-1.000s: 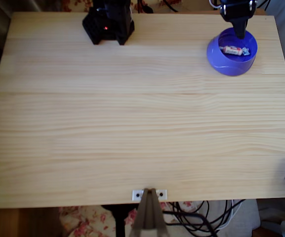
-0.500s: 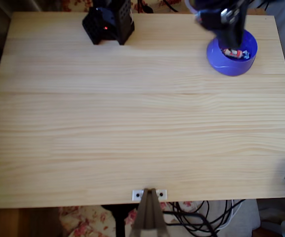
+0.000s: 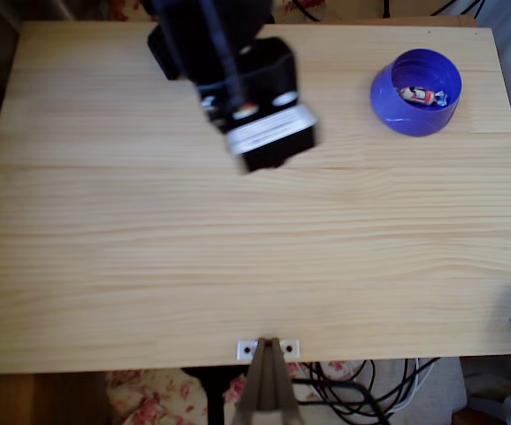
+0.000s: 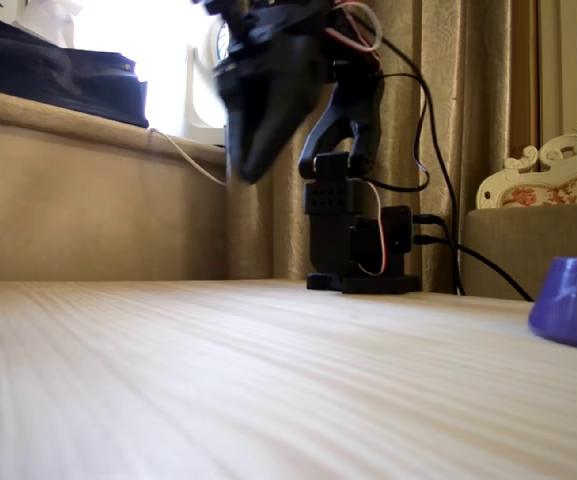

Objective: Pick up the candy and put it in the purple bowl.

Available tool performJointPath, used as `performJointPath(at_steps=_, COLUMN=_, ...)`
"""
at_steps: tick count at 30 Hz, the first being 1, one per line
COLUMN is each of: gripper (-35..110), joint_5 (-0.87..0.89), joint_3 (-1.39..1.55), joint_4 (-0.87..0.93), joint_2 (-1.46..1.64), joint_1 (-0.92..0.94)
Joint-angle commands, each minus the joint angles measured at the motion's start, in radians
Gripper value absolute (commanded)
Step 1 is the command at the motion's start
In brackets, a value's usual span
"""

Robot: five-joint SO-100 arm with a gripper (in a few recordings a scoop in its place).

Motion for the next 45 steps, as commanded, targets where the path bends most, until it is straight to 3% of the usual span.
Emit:
performJointPath(at_steps=1, gripper=-1, joint_5=-0.011, joint_3=0.021, joint_4=0.008, joint_2=0.075, joint_1=0.089)
performJointPath(at_steps=14, gripper=-1, joint_5=-0.055, joint_3=0.439, joint_4=0.021, joint_2=0.592, joint_1=0.365)
performJointPath(at_steps=33, gripper=-1, joint_5=-0.012, joint_3=0.767, joint_4=0.046, joint_2=1.015, joint_1=0.374)
performJointPath(at_steps=45, gripper=-1, joint_5=-0.006, joint_3=0.773, joint_4=0.048, joint_2=1.023, joint_1=0.38)
